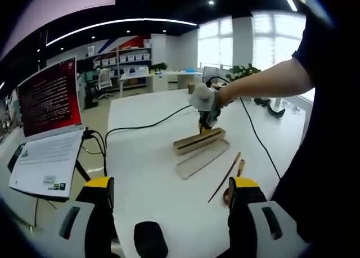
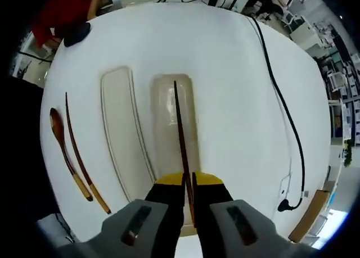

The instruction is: Arrange the utensils inside the cutlery case until each visible utensil rests in its matching compartment.

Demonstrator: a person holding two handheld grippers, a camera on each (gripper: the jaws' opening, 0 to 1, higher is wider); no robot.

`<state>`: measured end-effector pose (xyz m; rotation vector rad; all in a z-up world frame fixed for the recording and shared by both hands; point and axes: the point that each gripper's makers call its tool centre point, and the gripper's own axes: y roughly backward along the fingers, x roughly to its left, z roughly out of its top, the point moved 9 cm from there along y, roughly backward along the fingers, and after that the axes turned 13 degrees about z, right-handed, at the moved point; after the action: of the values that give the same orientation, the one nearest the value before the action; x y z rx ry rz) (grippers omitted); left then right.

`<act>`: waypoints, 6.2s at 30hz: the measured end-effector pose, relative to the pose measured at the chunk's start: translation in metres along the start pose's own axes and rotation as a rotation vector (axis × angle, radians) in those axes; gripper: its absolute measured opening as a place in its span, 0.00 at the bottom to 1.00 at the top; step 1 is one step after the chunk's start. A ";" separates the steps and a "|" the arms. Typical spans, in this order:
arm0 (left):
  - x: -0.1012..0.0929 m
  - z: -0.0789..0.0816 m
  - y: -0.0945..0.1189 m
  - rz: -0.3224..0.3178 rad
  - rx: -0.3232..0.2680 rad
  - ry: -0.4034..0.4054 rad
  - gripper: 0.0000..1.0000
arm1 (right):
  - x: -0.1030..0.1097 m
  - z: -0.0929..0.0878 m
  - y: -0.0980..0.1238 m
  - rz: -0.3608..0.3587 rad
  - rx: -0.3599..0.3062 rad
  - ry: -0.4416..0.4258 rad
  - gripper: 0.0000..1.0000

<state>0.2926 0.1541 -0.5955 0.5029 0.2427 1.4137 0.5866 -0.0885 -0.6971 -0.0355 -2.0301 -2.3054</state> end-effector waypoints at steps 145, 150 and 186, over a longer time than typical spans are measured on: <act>-0.003 0.002 0.052 0.070 -0.067 -0.101 0.82 | 0.162 0.006 -0.048 0.196 -0.086 0.196 0.13; 0.003 0.001 0.052 0.086 -0.068 -0.097 0.84 | 0.163 0.009 -0.048 0.186 -0.068 0.179 0.13; 0.010 -0.003 0.052 0.074 -0.080 -0.113 0.84 | 0.168 0.012 -0.049 0.147 -0.046 0.165 0.00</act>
<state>0.2471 0.1682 -0.5724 0.5282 0.0765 1.4558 0.4152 -0.0765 -0.7333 0.0030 -1.8325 -2.1878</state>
